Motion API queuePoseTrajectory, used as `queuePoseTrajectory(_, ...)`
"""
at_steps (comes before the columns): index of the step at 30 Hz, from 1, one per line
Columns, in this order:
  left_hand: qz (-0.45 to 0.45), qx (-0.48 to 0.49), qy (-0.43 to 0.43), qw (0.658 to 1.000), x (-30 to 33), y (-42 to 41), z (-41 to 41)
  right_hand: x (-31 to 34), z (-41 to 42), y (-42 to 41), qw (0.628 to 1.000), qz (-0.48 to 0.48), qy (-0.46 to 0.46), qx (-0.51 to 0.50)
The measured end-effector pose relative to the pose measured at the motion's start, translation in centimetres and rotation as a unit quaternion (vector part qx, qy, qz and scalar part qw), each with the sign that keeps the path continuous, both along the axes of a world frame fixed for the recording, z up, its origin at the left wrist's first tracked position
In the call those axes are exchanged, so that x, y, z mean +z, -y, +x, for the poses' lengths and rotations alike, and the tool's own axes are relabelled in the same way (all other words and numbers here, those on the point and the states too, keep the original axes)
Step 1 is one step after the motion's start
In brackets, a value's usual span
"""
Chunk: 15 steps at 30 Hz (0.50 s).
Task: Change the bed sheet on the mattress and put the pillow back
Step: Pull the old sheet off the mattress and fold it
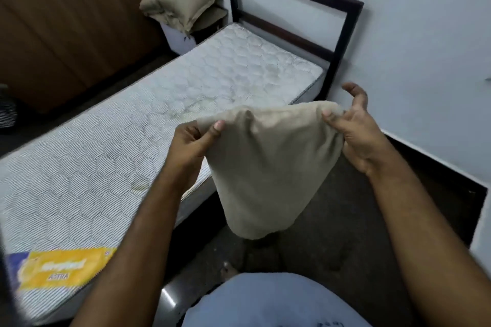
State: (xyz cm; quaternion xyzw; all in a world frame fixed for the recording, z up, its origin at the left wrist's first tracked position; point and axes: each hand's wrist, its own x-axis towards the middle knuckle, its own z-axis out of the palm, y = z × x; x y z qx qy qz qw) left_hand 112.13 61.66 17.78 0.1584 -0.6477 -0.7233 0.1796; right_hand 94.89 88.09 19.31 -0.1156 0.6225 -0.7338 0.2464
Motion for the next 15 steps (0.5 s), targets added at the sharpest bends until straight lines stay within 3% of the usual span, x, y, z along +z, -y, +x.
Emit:
queuePoseTrajectory(4,0.141,0.001,0.002,0.99,1.8,1.7,0.4,0.4,-1.1,4.5,0.988,0.045,-0.085,0.122)
queuePoseTrajectory(7,0.236,-0.01,-0.042,0.971,2.9,3.6,0.9,0.4,-2.3,8.2,0.981,0.068,-0.089,0.16)
queuePoseTrajectory(15,0.238,-0.075,-0.052,0.967,4.3,11.2,5.4,-1.0,-4.3,20.4,0.979,0.097,-0.098,0.149)
